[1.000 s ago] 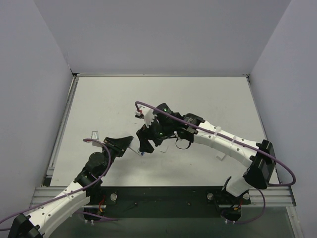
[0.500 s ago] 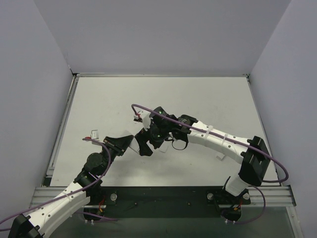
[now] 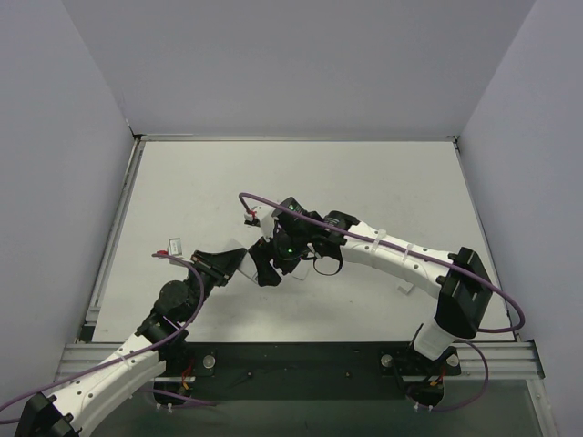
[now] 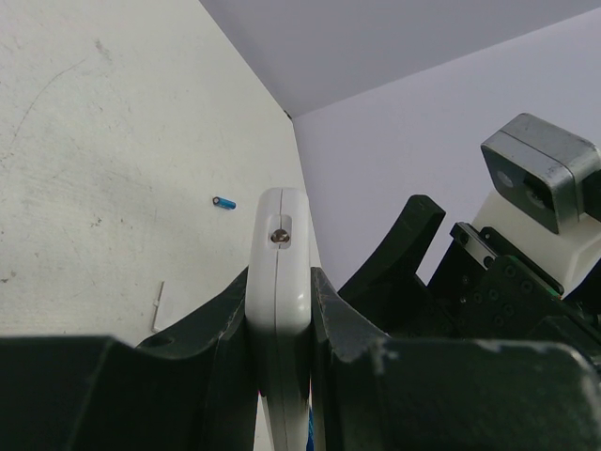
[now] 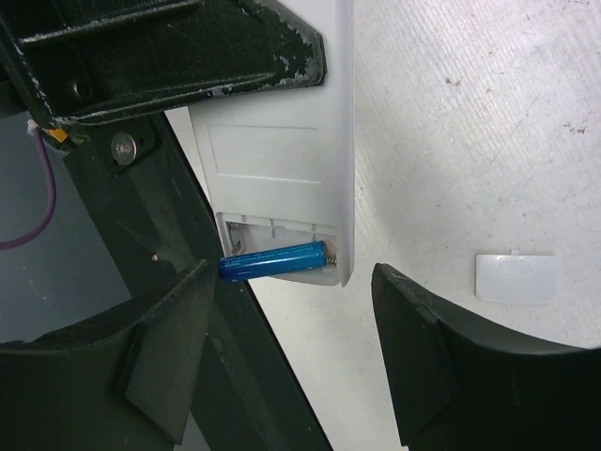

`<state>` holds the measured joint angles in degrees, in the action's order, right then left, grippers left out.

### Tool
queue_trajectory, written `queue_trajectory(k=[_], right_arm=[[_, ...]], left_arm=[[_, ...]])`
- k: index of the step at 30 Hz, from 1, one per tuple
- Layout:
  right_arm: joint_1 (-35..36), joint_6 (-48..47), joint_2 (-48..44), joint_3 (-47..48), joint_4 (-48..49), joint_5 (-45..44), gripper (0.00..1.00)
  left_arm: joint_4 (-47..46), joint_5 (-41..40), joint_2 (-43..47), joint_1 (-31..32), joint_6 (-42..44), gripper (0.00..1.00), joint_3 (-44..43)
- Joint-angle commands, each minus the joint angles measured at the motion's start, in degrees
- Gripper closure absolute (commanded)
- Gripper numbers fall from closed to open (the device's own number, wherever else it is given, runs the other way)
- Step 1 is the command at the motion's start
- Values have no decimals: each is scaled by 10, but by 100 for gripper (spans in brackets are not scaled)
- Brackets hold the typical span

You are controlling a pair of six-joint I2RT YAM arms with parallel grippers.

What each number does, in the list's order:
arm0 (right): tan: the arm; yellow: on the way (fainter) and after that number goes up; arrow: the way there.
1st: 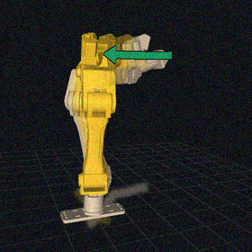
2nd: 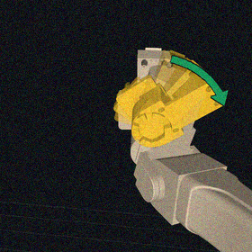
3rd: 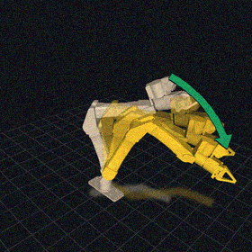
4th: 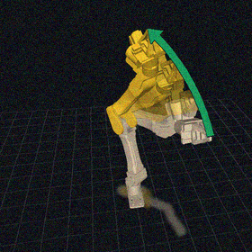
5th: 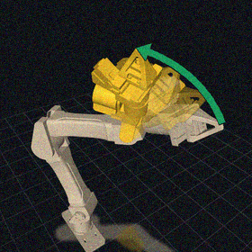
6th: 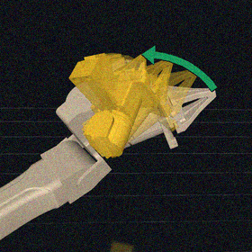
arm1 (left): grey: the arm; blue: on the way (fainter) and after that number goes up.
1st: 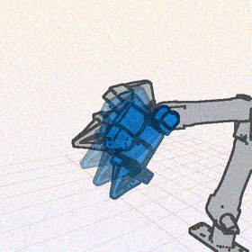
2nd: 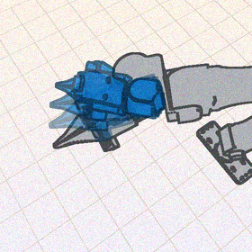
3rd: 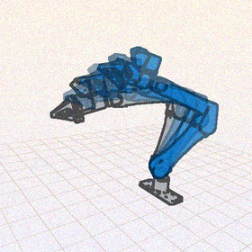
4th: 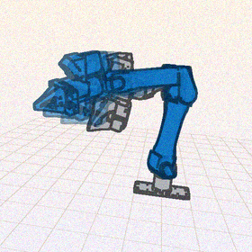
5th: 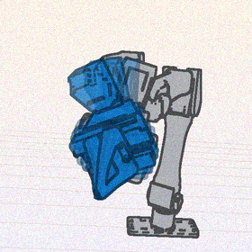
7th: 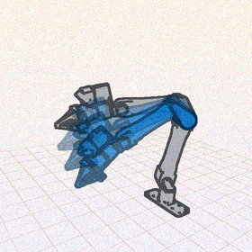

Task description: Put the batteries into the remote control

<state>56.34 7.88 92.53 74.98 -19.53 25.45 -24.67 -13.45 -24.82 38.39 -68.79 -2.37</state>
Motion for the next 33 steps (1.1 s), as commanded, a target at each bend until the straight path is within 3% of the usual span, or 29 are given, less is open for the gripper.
queue_trajectory(k=[1,16,33], right_arm=[[1,1,1,1,-3,10,40],[1,3,7,-2,-3,-1,56],[1,8,20,-4,-2,-31,66]], left_arm=[[-47,5,4,-2,2,100,-18],[-52,7,6,-1,0,100,-22],[-61,17,11,-2,-2,100,-35]])
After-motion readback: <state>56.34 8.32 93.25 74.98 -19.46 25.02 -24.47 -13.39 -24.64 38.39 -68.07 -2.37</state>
